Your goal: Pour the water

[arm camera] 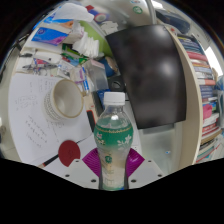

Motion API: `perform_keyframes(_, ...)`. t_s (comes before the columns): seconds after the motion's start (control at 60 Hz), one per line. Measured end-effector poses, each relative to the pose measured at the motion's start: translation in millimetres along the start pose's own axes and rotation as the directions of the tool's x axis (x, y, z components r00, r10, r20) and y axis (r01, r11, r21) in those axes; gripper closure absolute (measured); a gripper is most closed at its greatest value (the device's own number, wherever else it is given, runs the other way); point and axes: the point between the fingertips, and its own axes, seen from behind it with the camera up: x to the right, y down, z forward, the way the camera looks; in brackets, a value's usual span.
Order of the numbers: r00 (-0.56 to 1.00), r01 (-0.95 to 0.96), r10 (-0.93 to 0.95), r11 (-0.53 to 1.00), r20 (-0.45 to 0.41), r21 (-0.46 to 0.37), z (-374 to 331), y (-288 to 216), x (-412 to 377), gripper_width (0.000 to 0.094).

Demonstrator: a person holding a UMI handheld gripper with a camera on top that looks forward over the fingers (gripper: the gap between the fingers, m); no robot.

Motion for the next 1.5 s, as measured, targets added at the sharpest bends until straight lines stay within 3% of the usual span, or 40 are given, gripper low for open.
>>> perform_keyframes(0.3, 0.870, 0.490, -0.493, 0.865, -0.006, -0.109, 32, -12, 11, 0.0647)
perform_keyframes(0.417, 0.780, 0.621, -0.625, 0.778, -0.028, -0.094, 36, -24, 11, 0.0647)
perform_keyframes(0.7, 0.758, 0.650, -0.652, 0.757, -0.006, -0.068, 31, -31, -4, 0.0645)
perform_keyframes(0.85, 0.899, 0.437, -0.437, 0.899, 0.037, -0.001, 22, -38, -3, 0.0643)
perform_keyframes(1.033, 0.985, -0.127, 0.126, 0.992, 0.121, 0.006, 4, -32, 12, 0.0629)
perform_keyframes(1.133, 0.842, -0.512, 0.497, 0.859, 0.211, 0.021, -5, -37, 12, 0.0630)
perform_keyframes(1.25, 0.500, -0.849, 0.810, 0.528, 0.306, -0.011, -7, -37, 8, 0.0631)
perform_keyframes(1.317, 0.368, -0.920, 0.868, 0.391, 0.332, -0.004, -4, -31, 8, 0.0630)
perform_keyframes(1.35, 0.345, -0.934, 0.887, 0.357, 0.306, 0.018, -4, -33, 3, 0.0630)
perform_keyframes(1.5, 0.342, -0.940, 0.905, 0.329, 0.255, 0.091, 13, -11, 0, 0.0631)
